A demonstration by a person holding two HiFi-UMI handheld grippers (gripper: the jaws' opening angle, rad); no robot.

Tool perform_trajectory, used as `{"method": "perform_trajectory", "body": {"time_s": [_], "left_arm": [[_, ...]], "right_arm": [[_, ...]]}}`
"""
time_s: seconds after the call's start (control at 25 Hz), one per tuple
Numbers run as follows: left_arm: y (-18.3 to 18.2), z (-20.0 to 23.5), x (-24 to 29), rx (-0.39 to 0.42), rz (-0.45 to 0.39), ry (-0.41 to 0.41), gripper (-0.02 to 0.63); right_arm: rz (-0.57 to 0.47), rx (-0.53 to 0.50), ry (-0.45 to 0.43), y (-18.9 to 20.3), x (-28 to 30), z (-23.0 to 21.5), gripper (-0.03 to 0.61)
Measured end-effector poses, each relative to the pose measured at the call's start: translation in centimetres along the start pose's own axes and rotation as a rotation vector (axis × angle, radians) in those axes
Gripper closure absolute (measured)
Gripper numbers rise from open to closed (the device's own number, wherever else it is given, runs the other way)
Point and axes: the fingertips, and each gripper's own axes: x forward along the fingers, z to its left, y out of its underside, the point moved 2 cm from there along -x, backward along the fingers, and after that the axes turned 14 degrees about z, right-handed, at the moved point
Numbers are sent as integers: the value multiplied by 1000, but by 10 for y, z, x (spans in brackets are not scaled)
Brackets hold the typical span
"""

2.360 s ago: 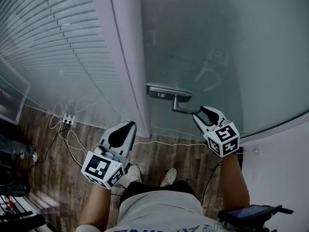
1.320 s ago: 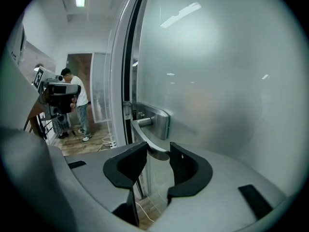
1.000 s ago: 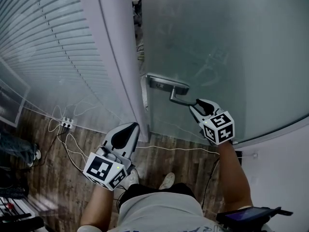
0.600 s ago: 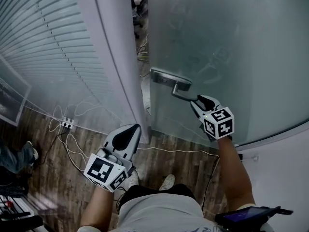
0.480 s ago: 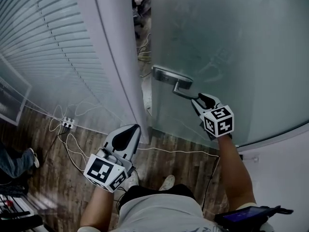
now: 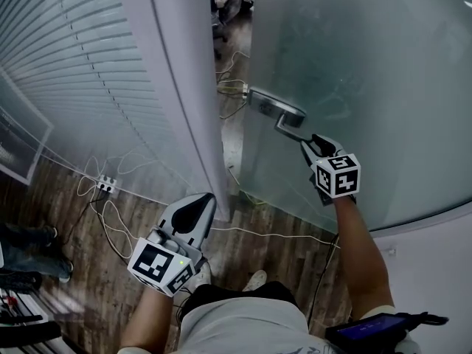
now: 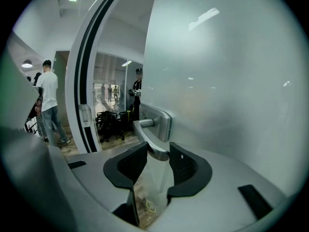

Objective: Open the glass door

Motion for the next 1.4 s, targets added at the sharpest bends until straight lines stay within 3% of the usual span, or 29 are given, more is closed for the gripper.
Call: {"method": "perform_trajectory", "body": {"time_s": [0.76, 1.12, 1.4], "left_arm": [[6, 5, 6, -30, -8, -66, 614], [24, -8, 5, -31, -12, -110, 614], [12, 7, -2, -50, -14, -117, 614]], "right_arm": [[-33, 30, 75, -20, 39, -54, 436], [-51, 36, 118, -9, 48, -76, 438], [-38, 54, 152, -33, 57, -84, 439]]}}
